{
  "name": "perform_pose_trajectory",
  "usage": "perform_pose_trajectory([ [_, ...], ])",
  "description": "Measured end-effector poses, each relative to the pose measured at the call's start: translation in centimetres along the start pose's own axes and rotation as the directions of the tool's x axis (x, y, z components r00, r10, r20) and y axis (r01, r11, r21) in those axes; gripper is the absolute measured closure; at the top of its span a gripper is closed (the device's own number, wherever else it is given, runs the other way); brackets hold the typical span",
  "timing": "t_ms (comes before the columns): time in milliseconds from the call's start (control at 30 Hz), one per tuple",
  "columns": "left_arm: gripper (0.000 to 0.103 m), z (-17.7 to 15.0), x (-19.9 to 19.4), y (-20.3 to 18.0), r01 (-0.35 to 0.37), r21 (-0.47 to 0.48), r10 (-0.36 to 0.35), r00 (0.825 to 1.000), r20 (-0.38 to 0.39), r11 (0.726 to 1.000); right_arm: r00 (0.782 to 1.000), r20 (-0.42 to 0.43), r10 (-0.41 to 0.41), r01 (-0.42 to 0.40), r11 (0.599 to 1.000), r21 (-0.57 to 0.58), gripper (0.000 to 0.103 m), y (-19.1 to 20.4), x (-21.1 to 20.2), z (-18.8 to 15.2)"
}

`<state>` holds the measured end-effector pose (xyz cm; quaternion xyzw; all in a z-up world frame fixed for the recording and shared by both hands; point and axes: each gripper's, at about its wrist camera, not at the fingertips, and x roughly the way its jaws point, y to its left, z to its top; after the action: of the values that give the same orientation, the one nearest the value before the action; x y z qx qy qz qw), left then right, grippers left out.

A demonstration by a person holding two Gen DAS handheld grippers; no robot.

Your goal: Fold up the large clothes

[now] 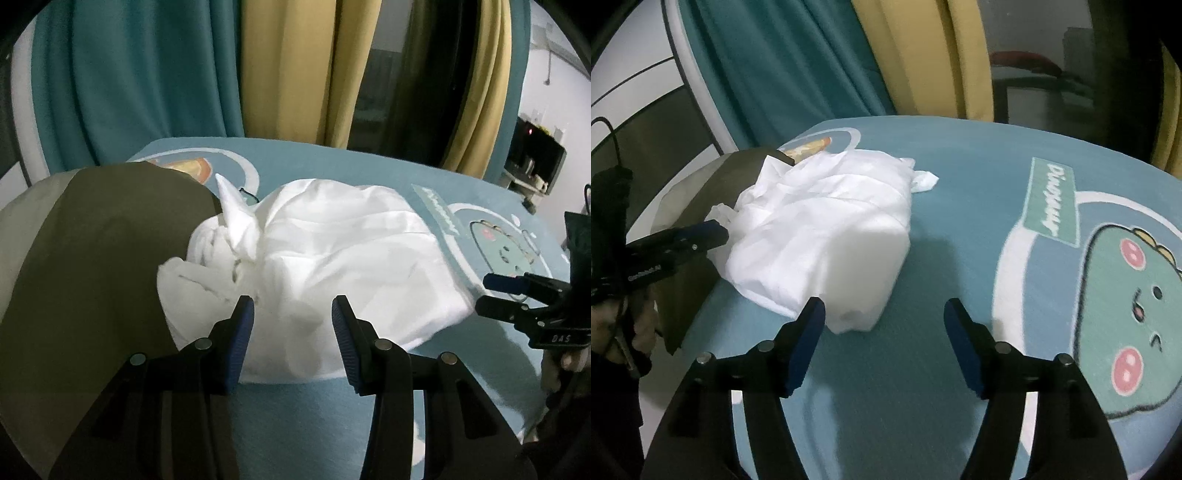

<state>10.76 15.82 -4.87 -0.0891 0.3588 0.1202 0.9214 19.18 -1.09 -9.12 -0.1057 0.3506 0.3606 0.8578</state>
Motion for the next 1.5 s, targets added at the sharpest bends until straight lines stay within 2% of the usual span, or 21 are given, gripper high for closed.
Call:
perform_pose_trajectory([
  [467,0.056,-2.3,-1.7,-3.2,0.065,-0.04,-0.063,0.997,0.043,0.997,0.998,0.022,-0.061,0.06,0.997,0.043,0.033,-2.1,-3.8,-2.6],
  [600,0.056,-2.8,-1.9,-4.7,0.081,-0.027,-0.08,0.996,0.044,0.996,0.996,0.032,-0.082,0.08,0.995,0.064,0.032,-3.1,-5.3,-3.5],
  [667,0.056,-2.9,-2.2,-5.7,0.118,-0.014,-0.116,0.991,0.067,0.993,0.996,0.039,-0.086,0.083,0.994,0.071,0.032,-3.5,-6.0,-4.0],
  [767,0.056,-2.8,-2.7,-7.0,0.136,0.002,-0.136,0.987,0.085,0.991,0.992,0.055,-0.113,0.107,0.99,0.091,0.031,-4.3,-7.3,-4.7],
  [800,0.055,-2.7,-2.7,-7.4,0.14,0.004,-0.14,0.986,0.086,0.99,0.99,0.062,-0.127,0.12,0.988,0.101,0.028,-4.7,-7.8,-5.0],
  [867,0.044,-2.6,-2.6,-8.4,0.14,0.002,-0.14,0.987,0.075,0.99,0.986,0.07,-0.149,0.14,0.983,0.114,0.021,-5.2,-8.5,-5.4],
  [900,0.044,-2.6,-2.6,-8.7,0.148,0.003,-0.148,0.986,0.072,0.989,0.984,0.075,-0.159,0.149,0.981,0.124,0.019,-5.5,-9.0,-5.6],
  [1133,0.044,-2.4,-2.9,-11.9,0.206,0.078,-0.21,0.976,0.056,0.975,0.963,0.108,-0.247,0.226,0.958,0.175,0.014,-7.6,-12.7,-7.6],
  [1400,0.043,-1.7,-5.1,-15.3,0.204,0.169,-0.227,0.965,0.134,0.964,0.92,0.158,-0.358,0.321,0.921,0.22,0.01,-9.5,-17.5,-9.1],
  [1500,0.037,-1.2,-5.9,-16.1,0.214,0.19,-0.245,0.957,0.157,0.958,0.903,0.186,-0.388,0.343,0.91,0.234,0.009,-9.7,-19.4,-9.2],
])
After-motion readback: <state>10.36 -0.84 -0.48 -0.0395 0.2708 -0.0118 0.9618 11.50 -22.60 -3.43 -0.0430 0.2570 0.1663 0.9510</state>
